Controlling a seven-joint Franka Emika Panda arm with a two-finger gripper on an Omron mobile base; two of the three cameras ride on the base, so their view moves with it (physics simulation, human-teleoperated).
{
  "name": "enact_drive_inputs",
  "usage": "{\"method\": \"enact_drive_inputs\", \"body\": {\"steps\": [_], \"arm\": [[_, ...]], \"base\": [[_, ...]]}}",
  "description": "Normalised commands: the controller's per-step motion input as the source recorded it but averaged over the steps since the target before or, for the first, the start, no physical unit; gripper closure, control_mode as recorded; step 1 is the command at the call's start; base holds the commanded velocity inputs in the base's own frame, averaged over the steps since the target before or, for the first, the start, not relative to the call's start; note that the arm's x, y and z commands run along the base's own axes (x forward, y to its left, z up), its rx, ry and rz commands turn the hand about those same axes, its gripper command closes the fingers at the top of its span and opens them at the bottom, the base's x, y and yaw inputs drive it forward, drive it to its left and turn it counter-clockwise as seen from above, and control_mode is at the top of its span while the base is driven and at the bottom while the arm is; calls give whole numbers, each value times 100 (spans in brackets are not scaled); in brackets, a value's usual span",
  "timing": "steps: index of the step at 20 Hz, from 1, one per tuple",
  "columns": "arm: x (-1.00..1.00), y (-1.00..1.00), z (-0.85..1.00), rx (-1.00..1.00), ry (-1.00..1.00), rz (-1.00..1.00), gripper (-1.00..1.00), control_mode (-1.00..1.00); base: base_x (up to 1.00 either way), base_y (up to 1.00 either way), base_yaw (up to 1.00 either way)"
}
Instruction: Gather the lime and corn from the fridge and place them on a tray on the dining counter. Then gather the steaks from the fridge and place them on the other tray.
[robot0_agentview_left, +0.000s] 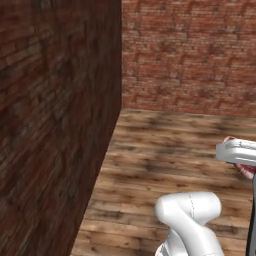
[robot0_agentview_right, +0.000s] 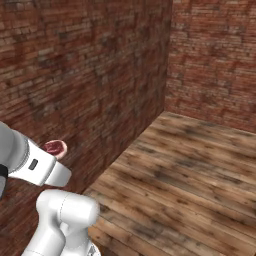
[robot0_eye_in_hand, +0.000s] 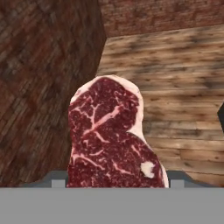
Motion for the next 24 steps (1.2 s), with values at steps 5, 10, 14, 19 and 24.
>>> {"method": "enact_drive_inputs", "body": {"steps": [5,10,14,19,24], "arm": [[0,0,0,0,0,0,100,100],[0,0,0,0,0,0,100,100],[0,0,0,0,0,0,100,100],[0,0,0,0,0,0,100,100],[0,0,0,0,0,0,100,100]], "base": [[73,-6,-38],[76,0,-38],[78,1,-37],[79,3,-38],[79,7,-38]]}}
